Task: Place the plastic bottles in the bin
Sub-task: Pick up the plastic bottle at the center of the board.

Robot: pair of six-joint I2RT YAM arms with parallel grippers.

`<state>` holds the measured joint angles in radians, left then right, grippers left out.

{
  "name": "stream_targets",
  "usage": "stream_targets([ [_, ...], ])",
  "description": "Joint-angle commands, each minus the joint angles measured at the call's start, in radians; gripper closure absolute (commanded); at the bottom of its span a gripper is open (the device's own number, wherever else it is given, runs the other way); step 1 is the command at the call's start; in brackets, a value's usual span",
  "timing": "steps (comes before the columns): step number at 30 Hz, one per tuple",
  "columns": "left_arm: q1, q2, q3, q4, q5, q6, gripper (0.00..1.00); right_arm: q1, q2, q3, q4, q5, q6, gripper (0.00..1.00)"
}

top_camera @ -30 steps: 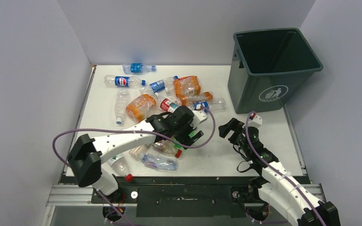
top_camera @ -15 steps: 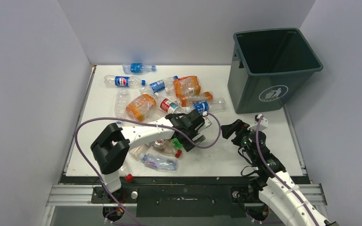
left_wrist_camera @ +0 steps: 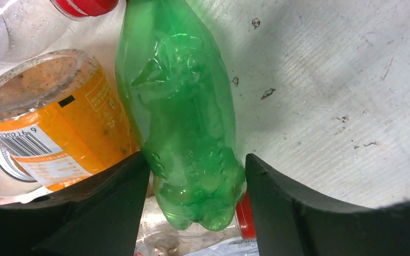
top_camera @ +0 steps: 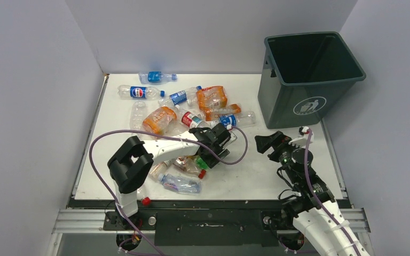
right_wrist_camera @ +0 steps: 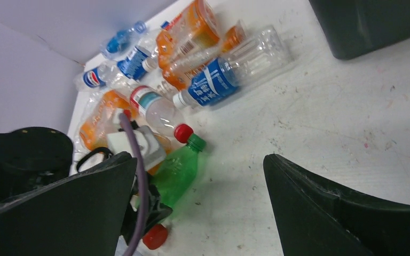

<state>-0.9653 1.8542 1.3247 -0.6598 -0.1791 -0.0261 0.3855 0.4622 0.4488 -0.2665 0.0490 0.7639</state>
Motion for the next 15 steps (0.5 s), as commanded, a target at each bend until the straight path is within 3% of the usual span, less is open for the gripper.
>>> stream_targets([
  [1,0.004,0.02,0.014,0.048,0.009,-0.027,0.38,-0.006,-0.033,0.085,-0.02,0.025,-0.009,0.07],
  [11,0.002,0.056,0.011,0.08,-0.018,-0.046,0.34,-0.006,-0.065,0.159,-0.069,0.023,-0.002,0.02],
  [15,-0.003,0.052,0.001,0.095,-0.028,-0.049,0.5,-0.005,-0.069,0.162,-0.069,0.022,0.0,0.01],
])
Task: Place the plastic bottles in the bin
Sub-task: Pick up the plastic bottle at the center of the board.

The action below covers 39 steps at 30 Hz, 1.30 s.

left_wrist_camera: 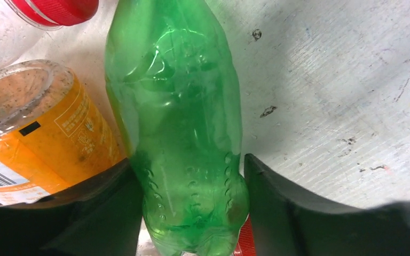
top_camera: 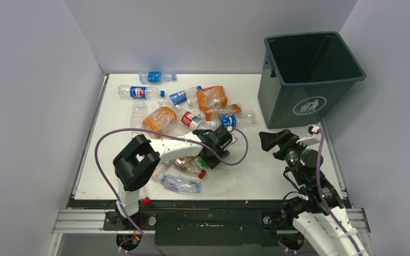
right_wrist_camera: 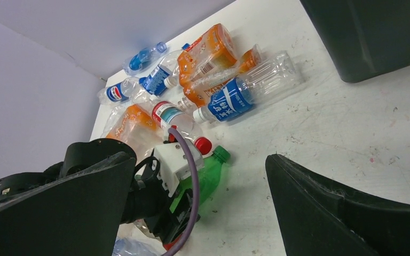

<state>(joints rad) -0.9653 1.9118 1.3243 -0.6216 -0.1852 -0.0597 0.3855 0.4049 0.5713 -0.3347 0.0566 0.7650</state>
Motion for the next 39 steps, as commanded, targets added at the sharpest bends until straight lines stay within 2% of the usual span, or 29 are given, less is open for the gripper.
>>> stream_targets([
  [1,-0.003,-0.016,-0.004,0.064,-0.03,-0.015,0.55,-0.005,-0.013,0.043,-0.001,0.013,0.0,0.01],
  [5,-0.004,-0.106,-0.031,0.096,-0.049,-0.018,0.75,-0.005,-0.015,0.065,0.003,0.014,-0.009,0.0],
  [8,0.001,-0.209,-0.042,0.115,-0.063,-0.023,0.83,-0.005,-0.008,0.103,0.022,0.031,-0.031,0.0],
  [10,0.01,-0.302,-0.05,0.134,-0.064,-0.031,0.87,-0.005,0.011,0.152,0.038,0.053,-0.068,0.06],
  [13,0.052,-0.472,-0.077,0.198,-0.024,-0.052,0.91,0.004,0.052,0.222,0.073,0.069,-0.114,0.07],
  [15,0.103,-0.616,-0.116,0.262,0.057,-0.076,0.92,0.006,0.071,0.24,0.126,0.032,-0.115,0.07],
  [17,0.159,-0.754,-0.194,0.378,0.172,-0.095,0.93,0.007,0.103,0.247,0.187,-0.062,-0.106,0.07],
  [19,0.202,-0.891,-0.332,0.53,0.297,-0.113,0.95,0.007,0.148,0.243,0.276,-0.201,-0.09,0.07],
  [22,0.227,-1.055,-0.508,0.751,0.435,-0.12,1.0,0.008,0.233,0.223,0.501,-0.428,-0.026,0.07],
  [25,0.232,-1.152,-0.622,0.86,0.526,-0.126,1.0,0.016,0.323,0.23,0.726,-0.606,0.059,0.09],
  [28,0.233,-1.201,-0.698,0.939,0.588,-0.149,1.0,0.069,0.421,0.305,0.784,-0.665,0.06,0.1],
  [31,0.232,-1.22,-0.747,1.003,0.592,-0.172,1.0,0.219,0.527,0.431,0.681,-0.623,-0.058,0.1],
  [35,0.231,-1.225,-0.761,1.018,0.6,-0.163,1.0,0.439,0.617,0.541,0.51,-0.422,-0.235,0.1],
  [37,0.23,-1.236,-0.773,1.029,0.593,-0.155,1.0,0.502,0.641,0.561,0.476,-0.326,-0.281,0.07],
  [39,0.228,-1.253,-0.785,1.038,0.579,-0.144,1.0,0.515,0.663,0.567,0.461,-0.271,-0.279,0.03],
])
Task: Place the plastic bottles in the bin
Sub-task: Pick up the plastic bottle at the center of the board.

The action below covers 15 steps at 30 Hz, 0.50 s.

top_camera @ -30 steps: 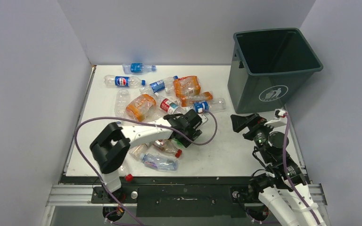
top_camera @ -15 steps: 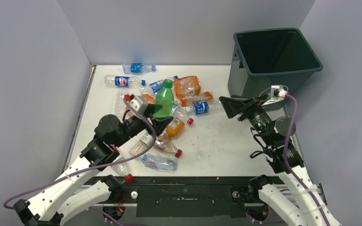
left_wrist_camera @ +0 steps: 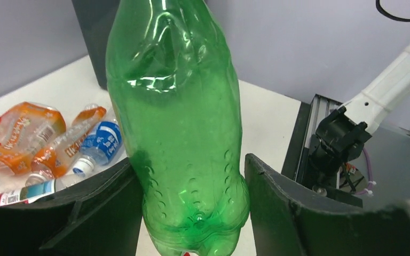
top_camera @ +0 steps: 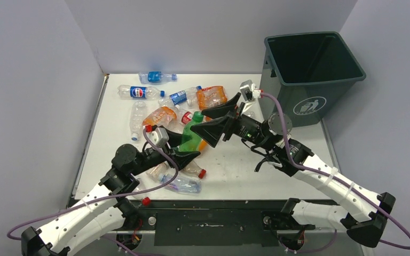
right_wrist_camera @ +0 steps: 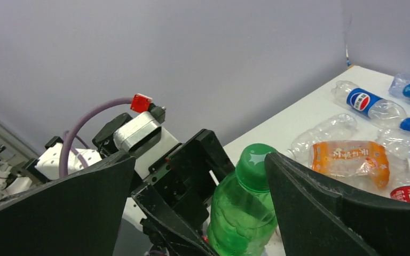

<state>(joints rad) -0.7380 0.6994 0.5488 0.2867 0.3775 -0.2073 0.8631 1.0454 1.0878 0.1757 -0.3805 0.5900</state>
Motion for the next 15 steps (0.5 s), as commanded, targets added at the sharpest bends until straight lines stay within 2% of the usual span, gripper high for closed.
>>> stream_targets([
  [1,-0.002,-0.05,-0.016,0.133,0.007,0.008,1.0,0.038,0.034,0.054,-0.054,0.187,-0.097,0.0],
  [5,-0.013,-0.073,-0.027,0.133,-0.025,0.026,1.0,0.043,0.053,0.049,-0.045,0.227,-0.087,0.13],
  [11,-0.04,-0.068,-0.024,0.115,-0.041,0.055,1.0,0.047,0.078,0.064,-0.056,0.238,-0.091,0.1],
  [13,-0.043,-0.063,-0.024,0.114,-0.038,0.058,1.0,0.05,0.087,0.063,-0.048,0.227,-0.087,0.14],
  [15,-0.046,-0.06,-0.023,0.111,-0.041,0.063,1.0,0.049,0.098,0.063,-0.036,0.207,-0.079,0.24],
])
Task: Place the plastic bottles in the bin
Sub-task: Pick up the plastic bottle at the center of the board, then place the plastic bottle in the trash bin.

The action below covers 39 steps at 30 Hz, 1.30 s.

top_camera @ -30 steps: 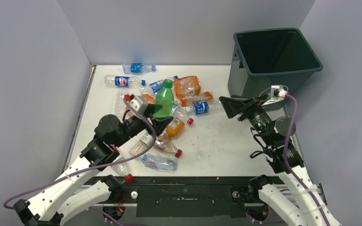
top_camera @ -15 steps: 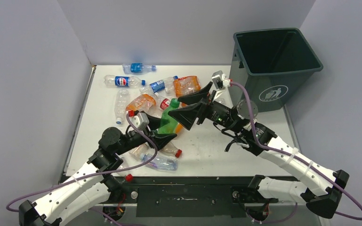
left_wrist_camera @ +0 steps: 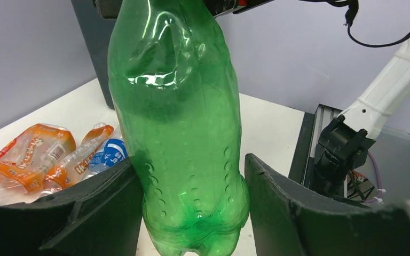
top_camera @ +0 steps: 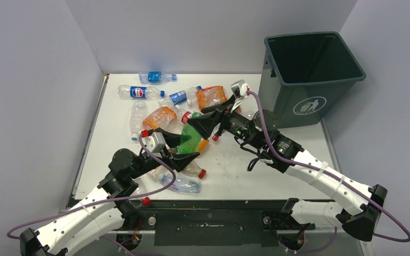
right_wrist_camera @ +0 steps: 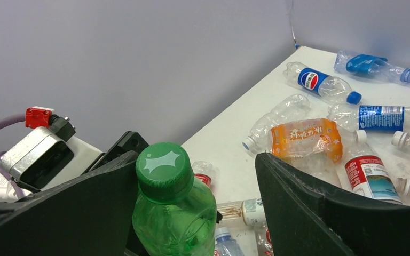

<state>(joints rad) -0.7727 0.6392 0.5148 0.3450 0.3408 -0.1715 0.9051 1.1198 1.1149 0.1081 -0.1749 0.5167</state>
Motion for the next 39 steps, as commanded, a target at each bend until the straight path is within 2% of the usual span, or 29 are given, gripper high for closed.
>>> stream_targets([
  [1,-0.014,-0.001,0.011,0.05,-0.008,0.029,1.0,0.008,0.029,0.036,0.036,-0.01,0.001,0.28],
  [6,-0.021,-0.004,0.011,0.04,-0.031,0.042,1.0,0.007,0.032,0.016,0.067,-0.053,0.027,0.62],
  [9,-0.026,-0.005,0.011,0.035,-0.046,0.044,1.0,0.007,0.02,0.009,0.063,-0.054,0.025,0.93],
  [10,-0.029,-0.006,0.012,0.03,-0.063,0.038,0.9,0.007,0.013,0.008,0.057,-0.049,0.02,0.94],
  [14,-0.05,-0.006,0.025,-0.007,-0.124,0.034,0.11,0.006,-0.038,0.076,-0.062,0.066,-0.083,0.95],
  [15,-0.06,-0.007,0.03,-0.023,-0.149,0.041,0.03,0.007,-0.053,0.117,-0.117,0.121,-0.133,0.95],
  [18,-0.093,-0.012,0.042,-0.066,-0.25,0.084,0.04,0.007,-0.1,0.224,-0.229,0.393,-0.298,0.95],
  [21,-0.143,-0.019,0.062,-0.122,-0.4,0.117,0.04,0.003,-0.122,0.279,-0.224,0.728,-0.47,0.95],
  [23,-0.161,-0.022,0.07,-0.146,-0.49,0.133,0.04,-0.009,-0.116,0.283,-0.133,0.924,-0.612,0.95],
  [25,-0.167,-0.025,0.074,-0.159,-0.554,0.137,0.04,-0.052,-0.108,0.265,0.043,1.025,-0.747,0.95],
  [26,-0.168,-0.027,0.073,-0.158,-0.579,0.141,0.04,-0.083,-0.104,0.256,0.152,1.045,-0.808,0.95],
  [28,-0.167,-0.029,0.067,-0.151,-0.618,0.143,0.04,-0.146,-0.086,0.275,0.248,1.046,-0.847,0.95],
  [32,-0.168,-0.029,0.066,-0.152,-0.639,0.149,0.04,-0.3,0.036,0.403,0.324,1.048,-0.839,0.95],
  [34,-0.168,-0.029,0.067,-0.153,-0.641,0.149,0.04,-0.397,0.109,0.463,0.312,1.035,-0.774,0.95],
  [38,-0.169,-0.016,0.071,-0.164,-0.646,0.151,0.04,-0.634,0.253,0.576,0.172,0.978,-0.486,0.95],
  [39,-0.17,-0.013,0.071,-0.165,-0.65,0.15,0.04,-0.671,0.276,0.575,0.184,0.973,-0.46,0.95],
])
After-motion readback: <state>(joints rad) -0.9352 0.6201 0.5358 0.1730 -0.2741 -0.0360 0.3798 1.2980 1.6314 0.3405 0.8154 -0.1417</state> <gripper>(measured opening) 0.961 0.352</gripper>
